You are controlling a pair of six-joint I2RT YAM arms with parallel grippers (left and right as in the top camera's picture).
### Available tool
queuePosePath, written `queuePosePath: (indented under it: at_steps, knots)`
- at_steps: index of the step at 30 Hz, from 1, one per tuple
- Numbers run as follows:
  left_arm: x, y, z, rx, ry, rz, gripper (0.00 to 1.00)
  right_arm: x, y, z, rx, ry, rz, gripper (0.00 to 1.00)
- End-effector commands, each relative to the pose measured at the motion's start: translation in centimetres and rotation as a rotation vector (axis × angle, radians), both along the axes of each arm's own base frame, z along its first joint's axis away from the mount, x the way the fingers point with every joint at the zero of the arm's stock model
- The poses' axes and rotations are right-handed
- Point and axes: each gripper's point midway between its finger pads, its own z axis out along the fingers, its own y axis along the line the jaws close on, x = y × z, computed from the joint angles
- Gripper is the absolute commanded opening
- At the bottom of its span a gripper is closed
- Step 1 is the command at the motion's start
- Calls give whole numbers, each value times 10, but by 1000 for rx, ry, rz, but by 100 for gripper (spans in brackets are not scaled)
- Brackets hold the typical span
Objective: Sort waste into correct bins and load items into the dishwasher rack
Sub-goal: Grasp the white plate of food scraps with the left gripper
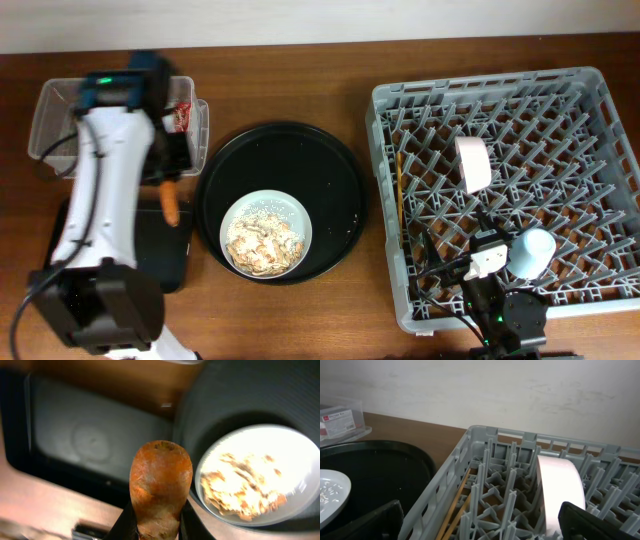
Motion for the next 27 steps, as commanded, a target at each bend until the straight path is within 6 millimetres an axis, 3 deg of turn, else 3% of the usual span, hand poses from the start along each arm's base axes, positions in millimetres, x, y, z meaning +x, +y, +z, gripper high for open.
queuePosePath:
  at_steps: [1,2,3,7,8,9,10,12,14,17,18,19,20,21,23,25,27]
  knots:
    - [-31,59,-14,8,-2,403,1,1,-3,-3,8,6,-15,98]
    - [-40,72,-23,-3,5,500,1,1,-3,-3,8,6,-15,98]
    - [-43,78,-38,-61,5,593,11,1,-3,-3,8,6,-15,98]
    - [-33,86,-92,-233,-72,696,16,1,-3,-3,8,6,-15,98]
    - [-34,86,-97,-256,-74,706,29,1,-3,-3,8,6,-15,98]
    - [-33,86,-95,-262,-80,708,52,1,-3,-3,8,6,-15,98]
    - [-32,86,-92,-262,-89,705,61,1,-3,-3,8,6,-15,98]
    - [-24,80,-75,-304,-139,647,74,1,-3,-3,8,6,-15,98]
    - [-13,66,-46,-333,-227,527,78,1,-3,-3,8,6,-15,98]
    - [3,21,-22,-325,-291,261,74,1,-3,-3,8,6,-15,98]
    - [7,-24,-22,-330,-273,43,72,1,-3,-3,8,6,-15,98]
    - [8,-54,-25,-333,-256,-84,69,1,-3,-3,8,6,-15,98]
    - [7,-99,-31,-321,-231,-269,63,1,-3,-3,8,6,-15,98]
    - [5,-117,-35,-306,-218,-340,58,1,-3,-3,8,6,-15,98]
    - [-10,-188,-63,-252,-144,-562,50,1,-3,-3,8,6,-15,98]
    - [-25,-229,-86,-253,-87,-672,42,1,-3,-3,8,6,-15,98]
    - [-34,-248,-109,-218,-42,-719,38,1,-3,-3,8,6,-15,98]
